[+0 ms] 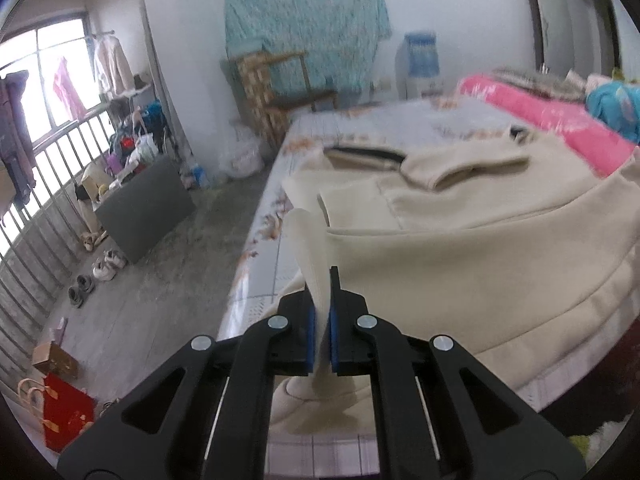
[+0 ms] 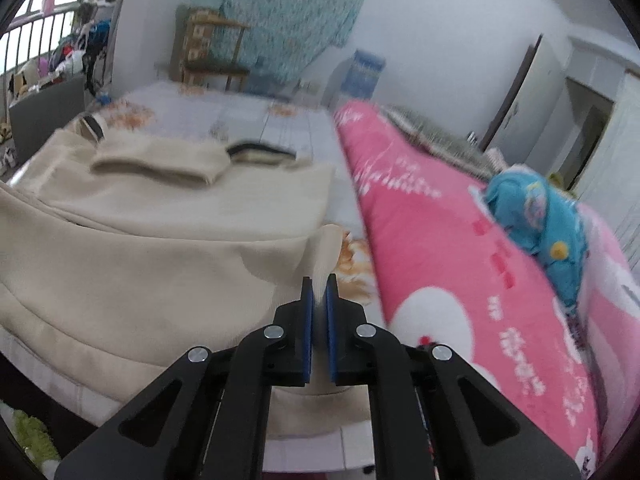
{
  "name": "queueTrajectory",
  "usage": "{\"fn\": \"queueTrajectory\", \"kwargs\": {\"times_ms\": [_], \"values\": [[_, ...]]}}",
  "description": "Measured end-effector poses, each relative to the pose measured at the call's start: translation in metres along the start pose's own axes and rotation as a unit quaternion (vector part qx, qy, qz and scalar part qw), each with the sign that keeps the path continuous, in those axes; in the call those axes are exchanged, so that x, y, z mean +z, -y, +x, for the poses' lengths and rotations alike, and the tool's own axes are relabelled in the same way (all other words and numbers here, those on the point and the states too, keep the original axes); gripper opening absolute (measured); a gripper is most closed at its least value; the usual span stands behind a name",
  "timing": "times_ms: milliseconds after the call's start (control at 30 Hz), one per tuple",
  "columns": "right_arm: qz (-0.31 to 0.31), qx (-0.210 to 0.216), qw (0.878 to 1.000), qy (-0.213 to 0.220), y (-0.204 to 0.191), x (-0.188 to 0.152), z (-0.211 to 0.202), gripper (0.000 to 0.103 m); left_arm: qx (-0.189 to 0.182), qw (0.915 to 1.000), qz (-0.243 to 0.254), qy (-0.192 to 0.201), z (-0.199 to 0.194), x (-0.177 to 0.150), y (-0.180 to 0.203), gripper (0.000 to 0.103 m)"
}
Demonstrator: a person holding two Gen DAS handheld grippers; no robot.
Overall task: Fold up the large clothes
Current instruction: 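Lift the held edge with both grippers and fold it across the bundle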
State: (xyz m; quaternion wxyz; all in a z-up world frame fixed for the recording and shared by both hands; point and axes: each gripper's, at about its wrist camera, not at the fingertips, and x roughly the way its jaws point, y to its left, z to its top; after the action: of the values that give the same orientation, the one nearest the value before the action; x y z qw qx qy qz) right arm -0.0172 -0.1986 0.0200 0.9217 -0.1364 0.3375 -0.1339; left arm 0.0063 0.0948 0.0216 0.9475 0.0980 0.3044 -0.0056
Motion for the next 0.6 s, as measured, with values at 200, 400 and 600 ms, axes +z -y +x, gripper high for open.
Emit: {"fn": "queueTrajectory", "kwargs": {"times_ms": [200, 400, 600], "values": [[0.025, 0.003, 0.998, 0.063, 0.014, 0.028, -0.037, 0.006, -0.020, 0.9980, -0.029, 0.051, -0.034, 0.024, -0.019, 0.005], [0.020, 0.009, 0.994, 0.109, 0.020, 0.076, -0.029, 0.006, -0.058, 0.9930, -0.053, 0.089, -0.026, 0.071, -0.040, 0.005], [0.023, 0.034, 0.992, 0.118, 0.022, 0.146, 0.037, 0.006, -0.077, 0.9912, -0.072, 0.080, 0.051, 0.138, -0.063, 0.005]]}}
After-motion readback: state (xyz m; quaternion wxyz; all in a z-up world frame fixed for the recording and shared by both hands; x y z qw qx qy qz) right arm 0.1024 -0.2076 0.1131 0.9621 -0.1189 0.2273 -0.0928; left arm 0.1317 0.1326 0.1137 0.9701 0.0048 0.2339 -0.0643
